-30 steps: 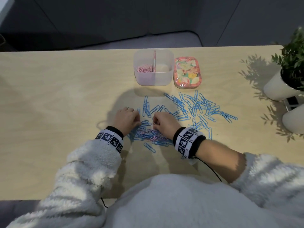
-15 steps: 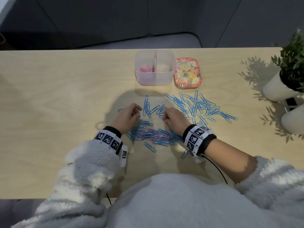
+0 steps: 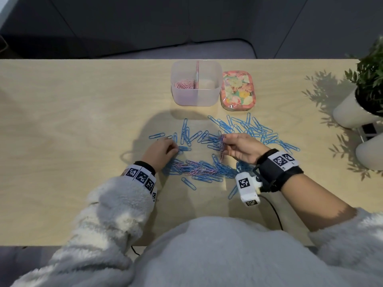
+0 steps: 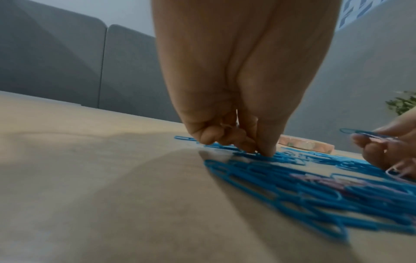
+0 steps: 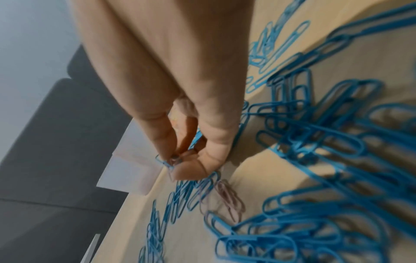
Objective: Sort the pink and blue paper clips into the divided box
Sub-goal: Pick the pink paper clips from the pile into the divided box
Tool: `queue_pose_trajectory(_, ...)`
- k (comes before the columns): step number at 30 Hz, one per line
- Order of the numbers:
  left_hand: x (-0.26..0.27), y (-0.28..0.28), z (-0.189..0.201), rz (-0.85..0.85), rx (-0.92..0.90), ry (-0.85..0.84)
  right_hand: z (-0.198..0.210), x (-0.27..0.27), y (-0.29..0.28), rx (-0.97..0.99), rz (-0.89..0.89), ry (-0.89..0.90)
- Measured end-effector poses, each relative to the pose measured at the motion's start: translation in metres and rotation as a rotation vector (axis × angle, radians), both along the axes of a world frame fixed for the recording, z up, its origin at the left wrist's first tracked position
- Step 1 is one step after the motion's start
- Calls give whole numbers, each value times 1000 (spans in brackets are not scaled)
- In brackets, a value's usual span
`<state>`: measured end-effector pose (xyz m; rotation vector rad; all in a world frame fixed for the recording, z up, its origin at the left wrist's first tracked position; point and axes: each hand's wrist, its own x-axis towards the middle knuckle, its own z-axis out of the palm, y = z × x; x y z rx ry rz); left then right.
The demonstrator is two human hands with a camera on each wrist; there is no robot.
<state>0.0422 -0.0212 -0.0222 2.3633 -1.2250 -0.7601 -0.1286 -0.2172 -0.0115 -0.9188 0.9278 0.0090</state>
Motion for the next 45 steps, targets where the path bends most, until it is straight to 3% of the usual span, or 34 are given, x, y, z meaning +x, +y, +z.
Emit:
queue_pose_trajectory(4, 1, 7, 5, 7, -61, -46, -2, -2, 2, -198, 43, 31)
queue_pose_trajectory(9, -2, 29, 0, -32, -8, 60, -6, -4, 5, -449, 78, 89)
queue_pose_trajectory(14, 6, 38, -2, 44, -24, 52, -3, -12, -1, -1163, 344, 271)
queue_pose_trajectory(16, 9, 37, 0, 41, -15, 32, -2, -15, -2, -1245, 323, 253)
queue_pose_trajectory(20, 1, 30, 6, 26, -35, 25, -5, -19, -5, -1122, 145, 180)
queue_pose_trajectory(24, -5, 23, 4, -13, -24, 14, -11, -21, -6, -987, 95, 176)
queue_pose_trajectory(29, -7, 23, 0, -26, -29, -85, -5, -24, -7, -552, -163, 103)
queue_pose_trajectory(33, -9, 23, 1, -55, -62, -155, 0, -26, -6, -364, -189, 55)
queue_pose_trajectory(41, -11, 11, 12, 111, -149, 41, 1, -33, -6, -233, -132, -35)
queue_pose_trajectory(45, -16, -5, 14, 187, -176, 288, 4, -26, 1, -278, -83, 43)
